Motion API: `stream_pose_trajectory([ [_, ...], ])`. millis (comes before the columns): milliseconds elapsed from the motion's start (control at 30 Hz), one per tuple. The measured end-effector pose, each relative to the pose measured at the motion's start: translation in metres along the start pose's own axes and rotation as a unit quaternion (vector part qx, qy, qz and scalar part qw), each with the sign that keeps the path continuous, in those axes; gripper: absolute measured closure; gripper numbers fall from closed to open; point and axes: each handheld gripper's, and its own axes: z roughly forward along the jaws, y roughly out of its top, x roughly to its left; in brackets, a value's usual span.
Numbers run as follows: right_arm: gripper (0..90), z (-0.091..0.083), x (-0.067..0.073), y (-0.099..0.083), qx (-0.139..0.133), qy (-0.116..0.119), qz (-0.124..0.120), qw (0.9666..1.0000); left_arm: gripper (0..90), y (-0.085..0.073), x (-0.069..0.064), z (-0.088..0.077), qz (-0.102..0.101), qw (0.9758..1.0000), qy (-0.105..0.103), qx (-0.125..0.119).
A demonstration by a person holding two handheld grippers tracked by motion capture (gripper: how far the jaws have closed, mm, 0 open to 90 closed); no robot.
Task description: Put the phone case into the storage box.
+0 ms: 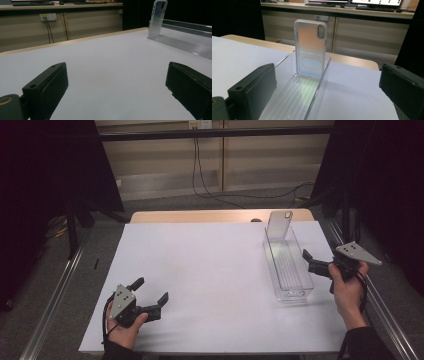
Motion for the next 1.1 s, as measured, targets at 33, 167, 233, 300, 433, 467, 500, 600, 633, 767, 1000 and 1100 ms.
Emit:
stream_pose_trajectory([
  [33,0.4,-0.002,0.002,-0.001,0.000,-0.001,-0.001,1.0000,4.3,0.000,0.000,0.000,-0.005,1.0000,0.000,-0.003],
  [167,0.4,-0.011,0.007,-0.002,-0.002,-0.003,-0.006,1.0000,4.3,0.000,0.000,-0.001,-0.007,1.0000,0.001,-0.002],
  [233,0.4,-0.015,0.009,-0.002,-0.004,-0.002,-0.006,1.0000,4.3,0.000,0.000,-0.002,-0.008,0.9999,0.006,-0.004],
  [300,0.4,-0.019,0.012,-0.003,-0.004,-0.002,-0.008,1.0000,4.3,0.000,0.000,-0.003,-0.009,0.9999,0.009,-0.004],
  [433,0.8,-0.028,0.018,-0.005,-0.009,0.003,-0.008,0.9999,4.3,-0.001,-0.001,-0.003,-0.007,0.9999,0.010,-0.003],
  [467,0.8,-0.030,0.019,-0.006,-0.009,0.004,-0.010,0.9999,4.3,-0.001,-0.001,-0.004,-0.009,0.9999,0.011,-0.003],
  [500,0.8,-0.030,0.019,-0.006,-0.009,0.004,-0.010,0.9999,4.3,-0.001,-0.001,-0.004,-0.009,0.9999,0.011,-0.003],
  [600,0.8,-0.036,0.021,-0.007,-0.015,0.001,-0.008,0.9999,4.3,-0.001,0.000,-0.005,-0.010,0.9999,0.013,-0.005],
  [633,0.0,-0.039,0.022,-0.009,-0.020,0.004,-0.009,0.9998,4.3,-0.001,0.000,-0.006,-0.015,0.9998,0.015,-0.008],
  [767,0.0,-0.047,0.025,-0.014,-0.020,0.006,-0.010,0.9997,4.3,-0.001,-0.001,-0.007,-0.015,0.9998,0.014,-0.007],
  [1000,0.3,-0.056,0.029,-0.021,-0.007,0.007,-0.002,1.0000,4.3,-0.001,0.000,-0.011,-0.016,0.9996,0.018,-0.013],
  [1100,0.4,-0.062,0.031,-0.027,-0.006,0.007,0.000,1.0000,4.3,-0.001,-0.001,-0.011,-0.017,0.9997,0.015,-0.012],
])
